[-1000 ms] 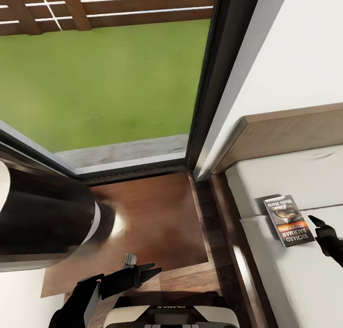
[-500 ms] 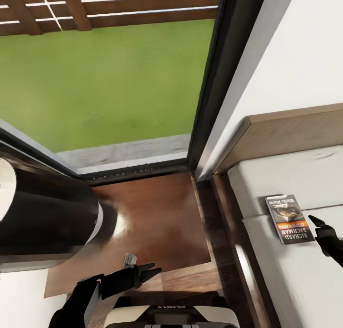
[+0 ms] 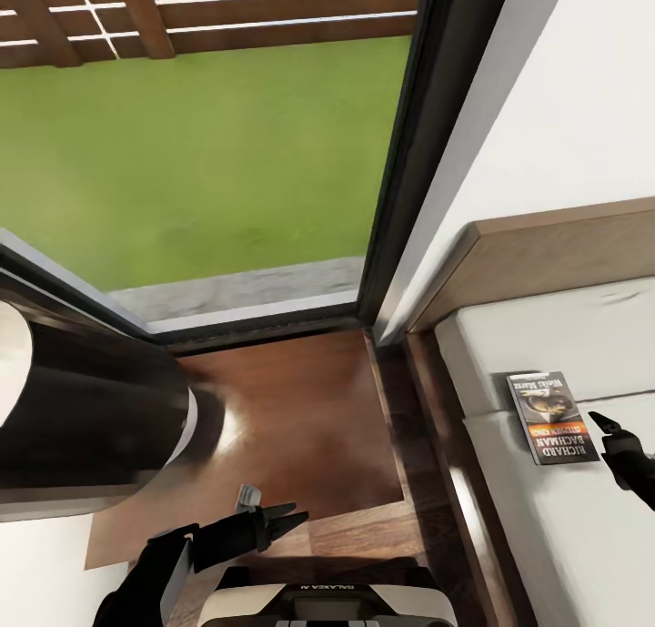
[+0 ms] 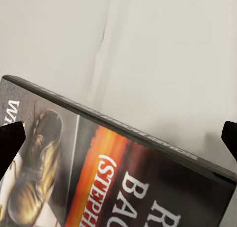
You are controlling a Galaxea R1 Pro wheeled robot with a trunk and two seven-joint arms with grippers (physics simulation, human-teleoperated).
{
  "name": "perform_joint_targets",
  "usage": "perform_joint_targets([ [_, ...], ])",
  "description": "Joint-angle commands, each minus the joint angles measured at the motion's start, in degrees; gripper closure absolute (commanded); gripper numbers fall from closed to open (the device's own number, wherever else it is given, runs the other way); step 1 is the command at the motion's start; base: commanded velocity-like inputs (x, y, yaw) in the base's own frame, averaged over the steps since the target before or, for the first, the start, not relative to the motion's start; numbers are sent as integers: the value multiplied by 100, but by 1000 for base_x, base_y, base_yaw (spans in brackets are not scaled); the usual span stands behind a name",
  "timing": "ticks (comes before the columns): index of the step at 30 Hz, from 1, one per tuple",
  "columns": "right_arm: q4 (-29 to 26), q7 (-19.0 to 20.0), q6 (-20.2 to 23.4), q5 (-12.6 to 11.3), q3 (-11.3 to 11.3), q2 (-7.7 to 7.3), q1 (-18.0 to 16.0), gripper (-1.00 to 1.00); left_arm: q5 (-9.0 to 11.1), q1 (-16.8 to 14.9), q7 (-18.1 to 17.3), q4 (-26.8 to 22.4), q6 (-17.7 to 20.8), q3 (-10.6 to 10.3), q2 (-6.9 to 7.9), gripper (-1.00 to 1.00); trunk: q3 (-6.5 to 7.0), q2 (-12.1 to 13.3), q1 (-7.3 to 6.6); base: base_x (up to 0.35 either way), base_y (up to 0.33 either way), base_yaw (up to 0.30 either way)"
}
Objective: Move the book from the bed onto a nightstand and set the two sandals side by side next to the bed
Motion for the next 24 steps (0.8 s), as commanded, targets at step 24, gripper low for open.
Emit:
perform_joint_targets([
  [24, 2, 11, 36, -24, -14, 1, -3, -100, -7, -2, -27, -2, 60, 24, -6, -100, -2, -2, 0, 0, 48, 0],
])
